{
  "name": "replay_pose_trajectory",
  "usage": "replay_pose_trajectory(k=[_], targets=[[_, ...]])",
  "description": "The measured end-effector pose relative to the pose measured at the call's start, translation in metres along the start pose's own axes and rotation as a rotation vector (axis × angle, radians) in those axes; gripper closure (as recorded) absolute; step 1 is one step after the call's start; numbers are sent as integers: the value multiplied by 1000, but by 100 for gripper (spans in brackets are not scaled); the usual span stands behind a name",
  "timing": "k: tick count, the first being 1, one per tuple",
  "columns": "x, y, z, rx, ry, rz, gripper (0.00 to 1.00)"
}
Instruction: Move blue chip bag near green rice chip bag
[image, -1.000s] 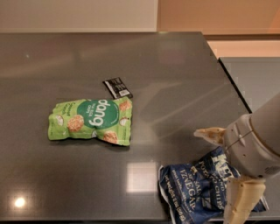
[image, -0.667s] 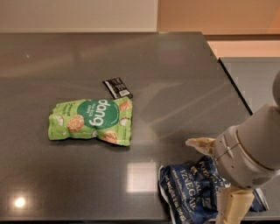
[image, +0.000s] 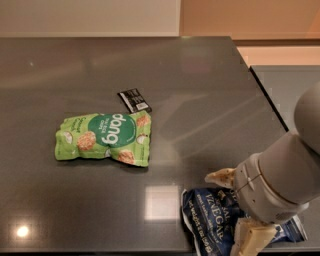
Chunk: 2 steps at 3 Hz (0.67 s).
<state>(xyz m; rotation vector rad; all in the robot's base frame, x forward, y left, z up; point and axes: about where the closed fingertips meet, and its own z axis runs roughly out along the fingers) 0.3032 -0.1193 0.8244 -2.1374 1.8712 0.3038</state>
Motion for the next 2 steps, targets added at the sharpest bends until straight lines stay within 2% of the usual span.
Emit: replay_pose_trajectory(k=[2], targets=[[-3,-16,-11,22,20,14,64]])
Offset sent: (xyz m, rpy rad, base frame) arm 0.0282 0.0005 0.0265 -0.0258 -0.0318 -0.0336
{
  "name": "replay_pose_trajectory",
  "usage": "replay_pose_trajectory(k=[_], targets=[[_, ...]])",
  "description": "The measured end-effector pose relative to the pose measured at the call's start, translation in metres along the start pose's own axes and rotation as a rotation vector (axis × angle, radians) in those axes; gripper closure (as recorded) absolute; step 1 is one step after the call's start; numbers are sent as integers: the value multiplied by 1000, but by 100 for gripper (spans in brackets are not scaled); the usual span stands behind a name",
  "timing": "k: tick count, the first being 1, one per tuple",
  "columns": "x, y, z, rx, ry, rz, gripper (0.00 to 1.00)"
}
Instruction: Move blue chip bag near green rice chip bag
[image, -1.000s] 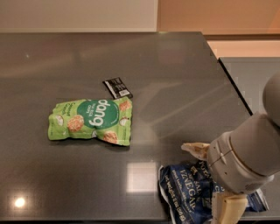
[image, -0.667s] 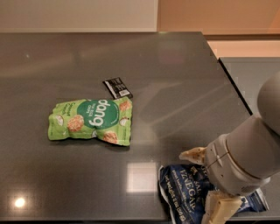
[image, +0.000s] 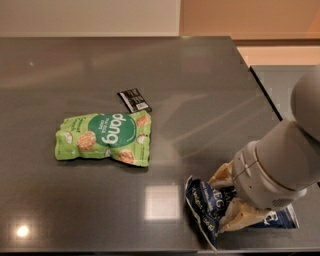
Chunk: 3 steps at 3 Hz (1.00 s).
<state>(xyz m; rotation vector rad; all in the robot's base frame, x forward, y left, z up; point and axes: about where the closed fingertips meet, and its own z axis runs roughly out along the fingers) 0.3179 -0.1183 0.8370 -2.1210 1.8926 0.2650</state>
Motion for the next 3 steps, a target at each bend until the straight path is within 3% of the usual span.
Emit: replay_pose_trajectory(k=[1,2,3], targets=[[-11,-17,-13,14,9,-21,88],[-28,-38,-26,30,-6,-52,100],[-49,-59,-35,40,-44,-84,100]])
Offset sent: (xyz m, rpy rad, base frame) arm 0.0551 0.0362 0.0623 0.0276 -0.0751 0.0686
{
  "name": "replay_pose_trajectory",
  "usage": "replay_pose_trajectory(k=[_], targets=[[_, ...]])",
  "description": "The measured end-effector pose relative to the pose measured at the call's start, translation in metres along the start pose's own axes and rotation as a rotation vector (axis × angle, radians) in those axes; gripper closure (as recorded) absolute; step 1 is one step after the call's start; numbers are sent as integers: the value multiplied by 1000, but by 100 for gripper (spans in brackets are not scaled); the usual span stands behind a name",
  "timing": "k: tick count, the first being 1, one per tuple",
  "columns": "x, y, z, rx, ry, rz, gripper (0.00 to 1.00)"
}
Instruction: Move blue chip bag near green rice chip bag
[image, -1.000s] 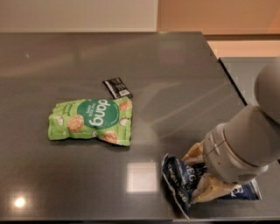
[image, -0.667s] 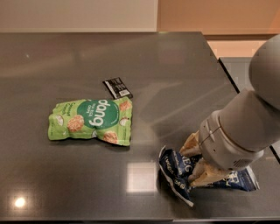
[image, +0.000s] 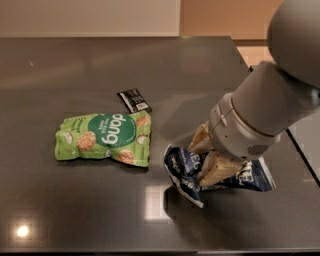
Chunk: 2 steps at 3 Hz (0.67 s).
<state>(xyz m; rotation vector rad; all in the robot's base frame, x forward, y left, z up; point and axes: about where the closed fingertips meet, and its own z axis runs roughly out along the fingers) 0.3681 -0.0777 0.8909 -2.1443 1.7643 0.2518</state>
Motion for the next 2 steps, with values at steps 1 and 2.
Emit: replay_pose_trajectory(k=[1,2], targets=[[-22,-25,-2,7,-59,-17,100],[-38,-49,2,9,-106,-20,100]])
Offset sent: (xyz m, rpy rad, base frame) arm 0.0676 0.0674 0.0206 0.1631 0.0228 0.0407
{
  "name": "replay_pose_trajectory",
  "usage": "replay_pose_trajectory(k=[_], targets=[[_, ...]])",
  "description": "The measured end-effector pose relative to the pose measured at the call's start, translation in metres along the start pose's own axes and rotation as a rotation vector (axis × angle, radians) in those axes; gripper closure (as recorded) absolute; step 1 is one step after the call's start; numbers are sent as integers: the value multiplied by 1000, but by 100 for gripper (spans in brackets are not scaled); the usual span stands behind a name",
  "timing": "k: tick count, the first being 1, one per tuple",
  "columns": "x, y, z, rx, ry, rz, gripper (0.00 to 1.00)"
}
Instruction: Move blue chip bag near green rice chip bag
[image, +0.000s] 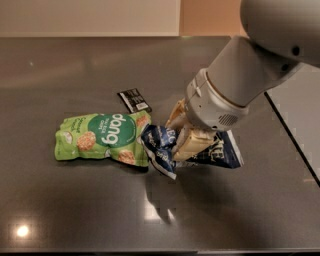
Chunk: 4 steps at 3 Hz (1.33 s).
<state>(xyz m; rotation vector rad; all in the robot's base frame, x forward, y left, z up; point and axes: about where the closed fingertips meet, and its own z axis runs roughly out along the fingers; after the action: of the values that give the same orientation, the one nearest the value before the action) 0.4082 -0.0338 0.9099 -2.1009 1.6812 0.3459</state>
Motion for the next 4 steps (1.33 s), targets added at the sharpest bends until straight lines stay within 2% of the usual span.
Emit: replay_pose_trajectory(k=[1,2,4], targets=[[-11,-18,8,-6,-39,8,100],[-18,-32,16,-9,-61,23,82],[-19,-48,25,-16,-94,67,36]])
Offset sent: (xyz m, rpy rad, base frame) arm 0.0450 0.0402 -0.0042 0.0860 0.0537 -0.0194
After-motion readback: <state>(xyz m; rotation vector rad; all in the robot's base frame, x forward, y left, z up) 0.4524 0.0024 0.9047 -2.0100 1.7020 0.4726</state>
